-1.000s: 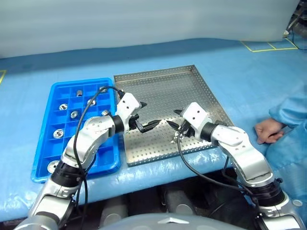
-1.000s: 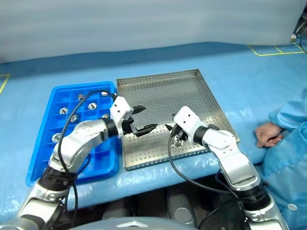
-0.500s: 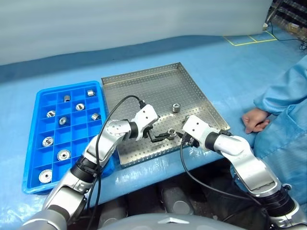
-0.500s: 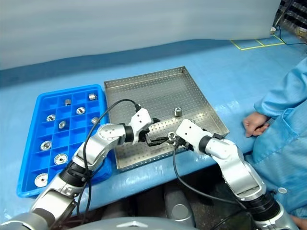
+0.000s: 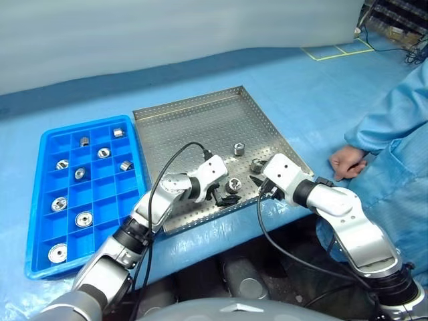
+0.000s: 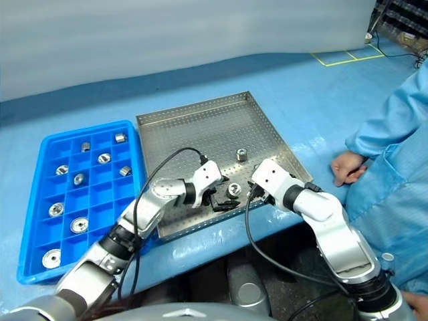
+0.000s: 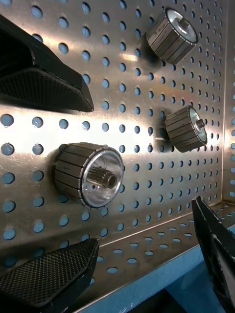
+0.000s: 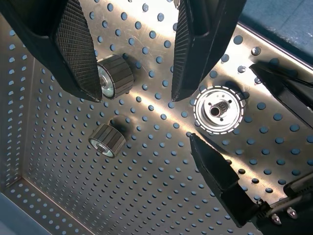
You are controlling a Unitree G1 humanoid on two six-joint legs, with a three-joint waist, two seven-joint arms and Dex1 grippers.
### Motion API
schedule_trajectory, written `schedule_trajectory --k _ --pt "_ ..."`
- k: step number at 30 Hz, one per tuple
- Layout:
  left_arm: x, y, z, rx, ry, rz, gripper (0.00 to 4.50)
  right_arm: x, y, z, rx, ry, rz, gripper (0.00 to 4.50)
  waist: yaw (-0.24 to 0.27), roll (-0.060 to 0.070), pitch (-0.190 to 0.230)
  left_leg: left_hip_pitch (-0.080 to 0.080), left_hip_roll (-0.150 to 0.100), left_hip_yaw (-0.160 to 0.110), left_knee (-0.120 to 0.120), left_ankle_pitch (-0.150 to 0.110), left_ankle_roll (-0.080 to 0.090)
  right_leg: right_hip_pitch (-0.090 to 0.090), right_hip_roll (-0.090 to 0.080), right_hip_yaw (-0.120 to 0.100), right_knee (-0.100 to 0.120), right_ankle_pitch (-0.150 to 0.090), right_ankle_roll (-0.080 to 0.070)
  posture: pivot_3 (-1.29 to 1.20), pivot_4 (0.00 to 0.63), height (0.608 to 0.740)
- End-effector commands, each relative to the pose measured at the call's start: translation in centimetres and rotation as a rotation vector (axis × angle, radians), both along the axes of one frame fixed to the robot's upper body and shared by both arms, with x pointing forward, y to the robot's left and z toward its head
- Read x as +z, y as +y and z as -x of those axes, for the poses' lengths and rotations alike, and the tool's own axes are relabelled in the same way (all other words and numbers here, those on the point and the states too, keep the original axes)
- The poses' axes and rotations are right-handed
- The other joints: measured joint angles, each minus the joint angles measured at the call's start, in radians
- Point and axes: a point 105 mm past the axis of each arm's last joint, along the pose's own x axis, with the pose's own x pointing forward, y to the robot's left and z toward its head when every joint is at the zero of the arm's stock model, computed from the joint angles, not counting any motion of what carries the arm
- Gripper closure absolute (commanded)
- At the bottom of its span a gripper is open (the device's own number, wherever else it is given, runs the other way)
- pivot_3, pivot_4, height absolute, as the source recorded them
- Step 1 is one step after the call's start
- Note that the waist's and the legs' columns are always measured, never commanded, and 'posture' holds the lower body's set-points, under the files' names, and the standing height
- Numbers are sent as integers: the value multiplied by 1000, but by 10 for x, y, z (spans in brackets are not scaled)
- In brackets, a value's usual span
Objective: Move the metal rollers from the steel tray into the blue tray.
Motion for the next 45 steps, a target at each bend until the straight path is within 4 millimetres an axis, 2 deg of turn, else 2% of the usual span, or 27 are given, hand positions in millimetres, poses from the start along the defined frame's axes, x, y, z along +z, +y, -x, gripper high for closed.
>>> schedule_trajectory --k 1,3,6,12,16,22,26,30,35,37,40,45 --pt "6 -6 -11 46 -32 22 17 10 -1 0 -8 -51 6 2125 -7 0 0 0 0 0 0 0 0 0 0 0 0 0 0 -362 150 740" --pt "5 -7 -12 67 -15 37 187 8 0 0 -9 -47 10 2125 -15 0 0 0 0 0 0 0 0 0 0 1 0 0 1 -362 150 740" --pt "5 -4 -16 89 -43 21 920 5 3 0 1 -39 3 2125 -23 0 0 0 0 1 0 0 0 0 0 1 0 0 1 -358 150 740" --pt "4 1 -16 104 -24 25 920 4 8 -3 15 -43 1 2125 -30 0 0 1 0 1 0 0 1 0 0 2 0 1 2 -343 150 740" --pt "9 7 -20 136 -48 24 1787 2 15 -4 45 -27 -20 2125 -29 0 0 1 0 2 0 0 1 0 0 3 0 1 2 -329 150 740" --pt "15 16 -21 158 -52 35 1787 -2 21 -8 70 -14 -34 2125 -24 0 0 1 -1 2 0 0 1 0 0 4 0 1 3 -300 150 740" --pt "38 20 -18 167 -49 117 1787 -5 30 -8 110 8 -75 2125 -20 0 0 1 -1 3 0 0 1 0 0 4 1 2 3 -279 150 740" --pt "59 42 -19 219 -95 149 1787 -10 35 -14 124 23 -90 2125 -10 0 0 1 0 2 0 0 1 0 0 4 1 2 3 -241 150 740" --pt "48 47 -17 228 -60 117 1787 -6 40 -18 147 5 -95 2125 11 0 0 2 -1 2 0 0 1 0 0 4 1 2 3 -228 150 740" --pt "45 42 -14 212 -39 130 1787 -4 39 -20 141 -10 -94 2125 26 0 0 1 -1 2 0 0 1 0 0 4 1 2 3 -226 150 740" --pt "36 31 -8 178 -2 132 1787 11 39 -18 146 -45 -139 2125 45 0 0 1 -1 3 1 -1 2 0 -1 4 0 2 3 -245 150 740" --pt "32 16 -3 106 48 164 1787 28 32 -10 156 -81 -160 2125 46 0 0 1 -1 3 2 -1 3 0 -1 5 0 2 3 -272 150 740"
